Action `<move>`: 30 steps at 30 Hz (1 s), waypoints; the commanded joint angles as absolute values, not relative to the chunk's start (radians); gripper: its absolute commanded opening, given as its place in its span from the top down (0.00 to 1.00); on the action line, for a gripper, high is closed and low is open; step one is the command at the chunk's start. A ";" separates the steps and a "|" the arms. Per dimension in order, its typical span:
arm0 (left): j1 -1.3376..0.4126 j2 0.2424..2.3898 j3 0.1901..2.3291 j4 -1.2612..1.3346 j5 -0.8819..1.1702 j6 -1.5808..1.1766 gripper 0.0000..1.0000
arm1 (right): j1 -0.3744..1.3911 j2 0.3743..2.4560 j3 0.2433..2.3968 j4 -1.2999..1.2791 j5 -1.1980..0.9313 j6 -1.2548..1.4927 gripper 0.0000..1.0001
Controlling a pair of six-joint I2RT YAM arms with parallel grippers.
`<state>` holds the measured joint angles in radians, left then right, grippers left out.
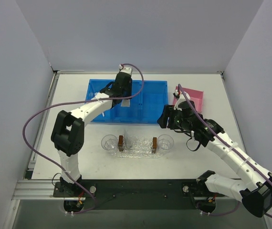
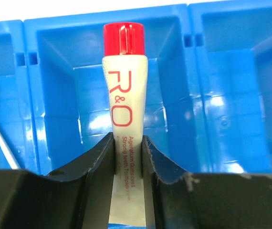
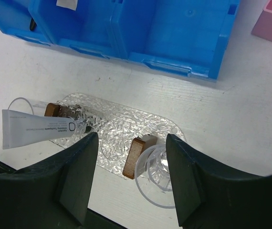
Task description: Prepare toiletry sets of a toothbrush and toothpaste on the tray
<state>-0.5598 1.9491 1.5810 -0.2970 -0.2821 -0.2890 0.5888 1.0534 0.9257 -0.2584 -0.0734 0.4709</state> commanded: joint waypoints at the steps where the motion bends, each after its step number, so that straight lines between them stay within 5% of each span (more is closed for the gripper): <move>1: -0.558 1.819 1.551 -0.161 -0.241 -0.377 0.77 | 0.587 1.042 1.002 -0.265 -0.032 0.443 0.47; 30: -0.736 1.519 1.276 0.052 -0.055 -0.729 0.79 | 0.684 1.316 1.134 -0.075 -0.098 0.356 0.49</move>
<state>-0.7193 1.5856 1.2877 -0.0570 -0.0643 -0.6968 0.6762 1.2922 1.0939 -0.1097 -0.0944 0.3752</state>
